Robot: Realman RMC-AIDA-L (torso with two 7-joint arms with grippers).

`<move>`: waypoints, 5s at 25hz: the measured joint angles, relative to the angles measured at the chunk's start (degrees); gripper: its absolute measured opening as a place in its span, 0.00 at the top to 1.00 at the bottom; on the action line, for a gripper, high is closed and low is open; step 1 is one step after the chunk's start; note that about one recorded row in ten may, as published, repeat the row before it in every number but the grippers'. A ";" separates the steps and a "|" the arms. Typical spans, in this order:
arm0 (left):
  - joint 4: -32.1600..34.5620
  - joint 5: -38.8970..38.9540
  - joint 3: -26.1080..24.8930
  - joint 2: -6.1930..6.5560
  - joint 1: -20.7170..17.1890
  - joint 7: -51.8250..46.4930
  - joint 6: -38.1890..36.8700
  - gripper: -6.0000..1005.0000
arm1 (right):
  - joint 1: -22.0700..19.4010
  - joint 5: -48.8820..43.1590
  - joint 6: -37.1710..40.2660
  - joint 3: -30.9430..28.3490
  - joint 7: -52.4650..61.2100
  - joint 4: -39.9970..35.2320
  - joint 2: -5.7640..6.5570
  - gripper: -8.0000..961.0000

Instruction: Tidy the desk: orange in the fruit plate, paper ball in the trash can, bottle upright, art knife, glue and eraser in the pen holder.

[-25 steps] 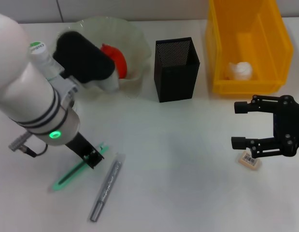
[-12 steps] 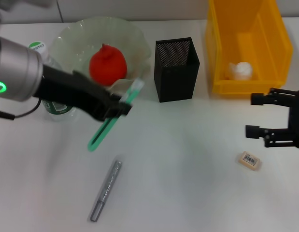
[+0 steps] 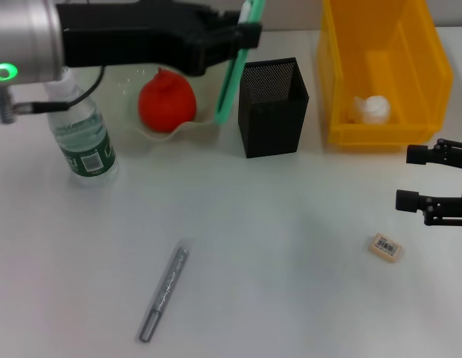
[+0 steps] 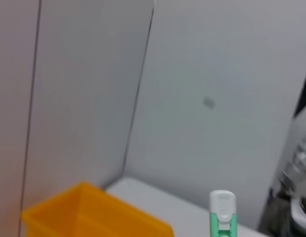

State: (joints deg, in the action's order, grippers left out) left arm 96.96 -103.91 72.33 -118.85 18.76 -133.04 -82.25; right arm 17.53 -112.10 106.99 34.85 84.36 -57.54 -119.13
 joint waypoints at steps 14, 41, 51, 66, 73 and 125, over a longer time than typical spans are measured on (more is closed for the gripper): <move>-22.68 10.01 14.04 -0.17 8.76 15.95 33.97 0.70 | 2.57 -0.20 -0.32 1.39 -1.01 5.71 -0.04 0.12; -44.04 25.97 28.33 -0.33 16.43 31.66 54.48 0.64 | 3.36 -0.11 -0.56 4.70 -1.13 7.01 -0.11 0.12; -38.90 25.74 25.64 0.23 11.25 32.21 48.00 0.33 | 3.35 0.15 -0.36 4.34 -0.65 6.49 -0.02 0.12; -37.61 21.29 -3.57 1.21 -3.14 45.59 -3.18 0.17 | 4.34 -2.89 1.06 14.08 25.05 -18.47 -0.02 0.12; -39.65 20.85 -8.90 0.58 -7.71 55.80 -14.81 0.17 | 8.90 -25.03 5.33 28.71 54.55 -46.24 0.06 0.12; -52.94 20.59 -12.13 1.58 -7.41 63.25 -12.10 0.18 | 14.28 -44.81 -13.90 57.69 69.48 -19.97 -0.49 0.44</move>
State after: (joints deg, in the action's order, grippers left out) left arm 44.02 -83.32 60.21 -117.27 11.35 -69.78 -94.35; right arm 31.81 -156.92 93.09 92.54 153.84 -77.52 -119.62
